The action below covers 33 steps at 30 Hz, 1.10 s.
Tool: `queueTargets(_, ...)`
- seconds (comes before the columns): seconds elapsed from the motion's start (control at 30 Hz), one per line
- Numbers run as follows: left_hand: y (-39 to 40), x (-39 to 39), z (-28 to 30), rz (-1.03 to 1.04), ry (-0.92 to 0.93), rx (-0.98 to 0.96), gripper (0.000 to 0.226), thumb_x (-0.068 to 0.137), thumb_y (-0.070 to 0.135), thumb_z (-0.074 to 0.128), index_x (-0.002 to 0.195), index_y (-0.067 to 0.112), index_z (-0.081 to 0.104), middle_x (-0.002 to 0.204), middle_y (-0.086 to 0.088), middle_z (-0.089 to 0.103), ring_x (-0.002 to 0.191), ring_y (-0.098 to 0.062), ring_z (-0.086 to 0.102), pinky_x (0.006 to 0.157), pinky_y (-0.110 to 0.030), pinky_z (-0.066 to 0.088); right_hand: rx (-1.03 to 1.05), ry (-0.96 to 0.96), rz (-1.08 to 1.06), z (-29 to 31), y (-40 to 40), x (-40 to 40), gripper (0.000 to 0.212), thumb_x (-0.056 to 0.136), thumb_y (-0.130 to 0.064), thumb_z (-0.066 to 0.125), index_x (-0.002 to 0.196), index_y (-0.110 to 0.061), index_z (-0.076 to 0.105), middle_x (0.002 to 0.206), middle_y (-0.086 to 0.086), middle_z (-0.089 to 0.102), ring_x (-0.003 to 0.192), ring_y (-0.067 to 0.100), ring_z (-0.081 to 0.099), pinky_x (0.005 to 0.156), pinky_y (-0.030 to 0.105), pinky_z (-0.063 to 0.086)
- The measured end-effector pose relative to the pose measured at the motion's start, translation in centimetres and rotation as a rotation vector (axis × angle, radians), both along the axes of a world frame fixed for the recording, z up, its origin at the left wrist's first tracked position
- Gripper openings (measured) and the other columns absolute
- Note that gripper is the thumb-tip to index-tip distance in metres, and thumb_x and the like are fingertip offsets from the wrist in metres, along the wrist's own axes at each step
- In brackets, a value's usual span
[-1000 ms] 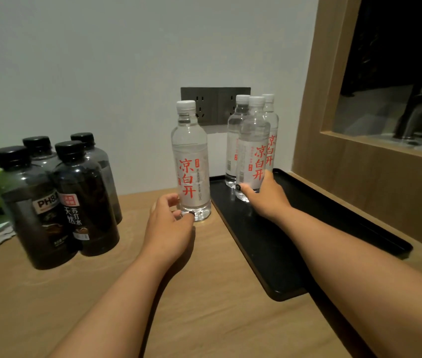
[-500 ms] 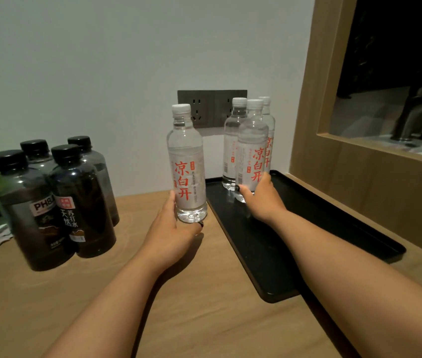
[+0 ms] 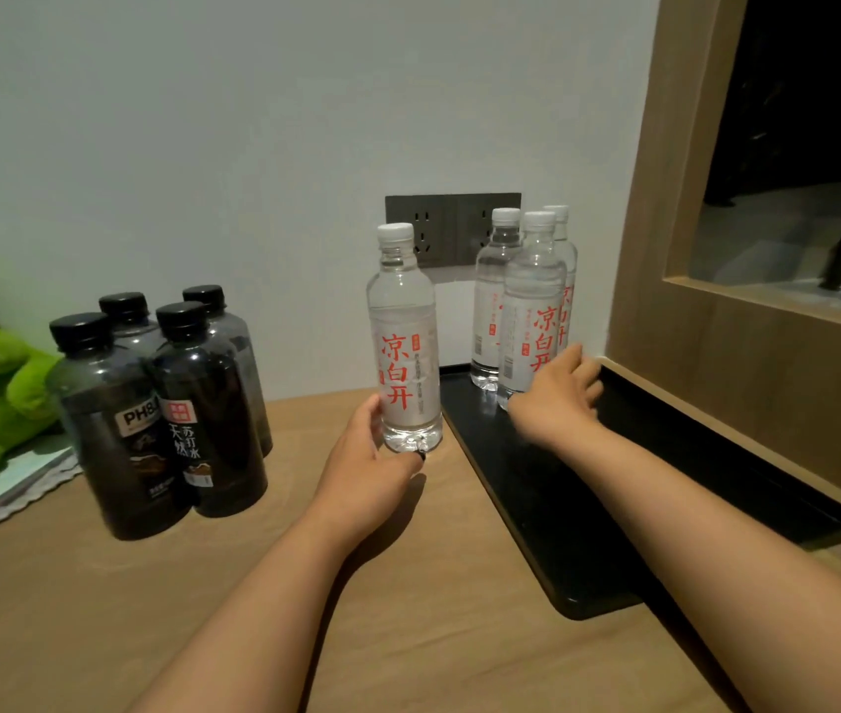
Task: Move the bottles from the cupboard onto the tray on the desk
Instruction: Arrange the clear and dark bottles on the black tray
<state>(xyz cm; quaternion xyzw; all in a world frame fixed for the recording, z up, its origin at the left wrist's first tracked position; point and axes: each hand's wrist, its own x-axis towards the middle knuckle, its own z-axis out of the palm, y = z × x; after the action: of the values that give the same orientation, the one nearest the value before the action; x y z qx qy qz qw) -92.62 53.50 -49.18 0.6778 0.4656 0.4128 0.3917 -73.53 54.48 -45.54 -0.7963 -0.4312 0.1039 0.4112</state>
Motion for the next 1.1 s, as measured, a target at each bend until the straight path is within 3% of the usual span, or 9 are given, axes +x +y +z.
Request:
queueTargets(0.07, 0.0, 0.1, 0.0, 0.001, -0.012, -0.003, 0.081, 0.084, 0.009, 0.069, 0.150, 0.026, 0.025, 0.151, 0.007, 0.039, 0.137, -0.011, 0.037, 0.107, -0.031, 0.034, 0.173, -0.097, 0.092, 0.7, -0.9, -1.2, 0.088, 0.080, -0.007, 0.068, 0.148, -0.011, 0.013, 0.145, 0.011, 0.019, 0.132, 0.029, 0.028, 0.108, 0.042, 0.033)
queueTargets(0.2, -0.3, 0.4, 0.1, 0.032, -0.042, 0.029, 0.077, 0.082, 0.019, 0.073, 0.147, 0.024, 0.032, 0.147, 0.007, 0.042, 0.124, -0.004, 0.040, 0.098, -0.024, 0.033, 0.333, 0.081, 0.395, 1.3, -2.4, -3.9, 0.060, 0.086, -0.010, 0.065, 0.136, -0.019, 0.032, 0.133, 0.001, 0.032, 0.116, 0.015, 0.045, 0.077, 0.012, 0.038)
queueTargets(0.33, -0.2, 0.4, 0.4, 0.085, -0.137, 0.011, 0.068, 0.085, 0.022, 0.068, 0.145, 0.020, 0.036, 0.141, 0.002, 0.049, 0.122, -0.009, 0.045, 0.093, -0.025, 0.038, 0.325, 0.086, 0.532, -0.2, -2.5, -5.2, 0.065, 0.085, -0.022, 0.071, 0.138, -0.021, 0.034, 0.137, -0.002, 0.035, 0.121, 0.010, 0.042, 0.095, 0.025, 0.041)
queueTargets(0.43, -0.3, 0.1, 0.8, 0.144, -0.294, -0.063, 0.057, 0.091, 0.020, 0.061, 0.143, 0.017, 0.039, 0.117, 0.003, 0.060, 0.106, -0.012, 0.055, 0.081, -0.021, 0.043, 0.282, 0.110, 0.596, -0.9, -2.0, -5.3, 0.071, 0.081, -0.023, 0.076, 0.139, -0.021, 0.035, 0.138, 0.000, 0.041, 0.123, 0.011, 0.047, 0.097, 0.026, 0.044)
queueTargets(0.53, -0.5, 0.1, 1.2, 0.165, -0.429, -0.157, 0.037, 0.097, 0.023, 0.050, 0.134, 0.017, 0.051, 0.113, -0.001, 0.066, 0.106, -0.017, 0.060, 0.076, -0.026, 0.047, 0.260, 0.079, 0.563, -1.2, -1.4, -4.8, 0.076, 0.076, -0.029, 0.080, 0.139, -0.020, 0.037, 0.136, 0.000, 0.048, 0.122, 0.014, 0.051, 0.101, 0.034, 0.048)
queueTargets(0.67, -0.5, 0.2, 1.4, 0.161, -0.466, -0.173, 0.026, 0.101, 0.027, 0.041, 0.117, 0.017, 0.059, 0.098, -0.003, 0.072, 0.092, -0.011, 0.064, 0.071, -0.023, 0.047, 0.210, 0.053, 0.547, -1.5, -1.2, -4.7, 0.084, 0.072, -0.033, 0.083, 0.140, -0.019, 0.037, 0.135, 0.000, 0.053, 0.121, 0.016, 0.054, 0.097, 0.032, 0.050)
queueTargets(0.77, -0.5, 0.0, 1.1, 0.084, -0.388, -0.182, 0.038, 0.101, 0.034, 0.037, 0.125, 0.016, 0.059, 0.110, 0.001, 0.070, 0.108, -0.013, 0.061, 0.090, -0.031, 0.049, 0.236, 0.039, 0.520, -1.4, -1.1, -4.4, 0.079, 0.071, -0.031, 0.084, 0.137, -0.019, 0.042, 0.131, -0.001, 0.058, 0.117, 0.015, 0.058, 0.093, 0.030, 0.051)
queueTargets(0.87, -0.7, -0.1, 0.7, 0.037, -0.319, -0.173, 0.044, 0.102, 0.042, 0.031, 0.135, 0.023, 0.053, 0.126, 0.004, 0.065, 0.122, -0.014, 0.053, 0.109, -0.041, 0.038, 0.272, 0.053, 0.480, -1.3, -1.2, -4.2, 0.069, 0.072, -0.028, 0.084, 0.131, -0.019, 0.048, 0.127, -0.001, 0.061, 0.115, 0.015, 0.060, 0.089, 0.026, 0.050)
queueTargets(1.1, -2.2, 1.1, 2.1, -0.112, -0.345, -0.102, 0.046, 0.102, 0.048, 0.024, 0.142, 0.035, 0.043, 0.127, 0.018, 0.054, 0.129, -0.009, 0.044, 0.105, -0.039, 0.042, 0.414, -0.011, 0.378, 0.1, -2.8, -3.4, 0.063, 0.074, -0.031, 0.081, 0.125, -0.021, 0.045, 0.121, -0.001, 0.060, 0.111, 0.016, 0.060, 0.089, 0.035, 0.055)
